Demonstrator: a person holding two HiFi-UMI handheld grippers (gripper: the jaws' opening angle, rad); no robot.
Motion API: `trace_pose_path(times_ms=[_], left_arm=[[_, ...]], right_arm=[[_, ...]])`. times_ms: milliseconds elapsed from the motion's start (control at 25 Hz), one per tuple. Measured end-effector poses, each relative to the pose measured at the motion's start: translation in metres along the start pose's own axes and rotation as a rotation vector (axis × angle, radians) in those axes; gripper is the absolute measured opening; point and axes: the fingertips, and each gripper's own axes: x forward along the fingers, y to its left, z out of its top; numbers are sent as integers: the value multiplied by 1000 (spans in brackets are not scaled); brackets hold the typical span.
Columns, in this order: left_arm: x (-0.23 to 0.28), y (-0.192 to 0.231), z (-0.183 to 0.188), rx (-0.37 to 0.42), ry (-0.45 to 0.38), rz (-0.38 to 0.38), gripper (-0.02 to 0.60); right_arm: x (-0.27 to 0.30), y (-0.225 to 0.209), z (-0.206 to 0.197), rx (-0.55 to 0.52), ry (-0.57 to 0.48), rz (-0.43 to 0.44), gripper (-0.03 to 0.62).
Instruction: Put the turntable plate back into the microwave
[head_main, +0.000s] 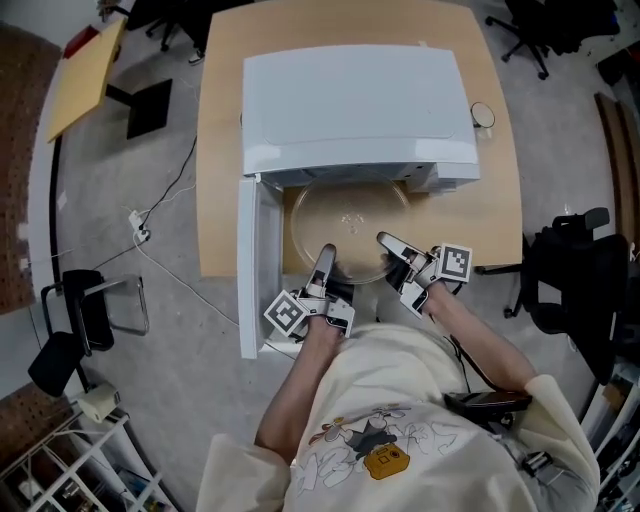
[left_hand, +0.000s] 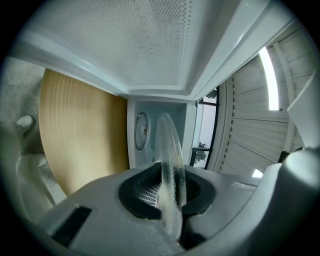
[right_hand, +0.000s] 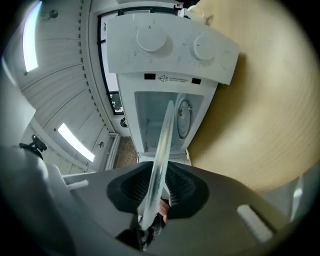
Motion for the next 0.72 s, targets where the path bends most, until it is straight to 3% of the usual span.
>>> trace_pose_path(times_ms=[120,520,720], left_arm=[[17,7,7,24,-33,-10,32],[70,32,47,-32,-180,-48,32],[93,40,66,-6,-183,-52,32]], right_arm=[[9,-1,1,43,18,44,129],[31,-17,7,23,62,45,86],[40,-32,29,4,67,14,109]])
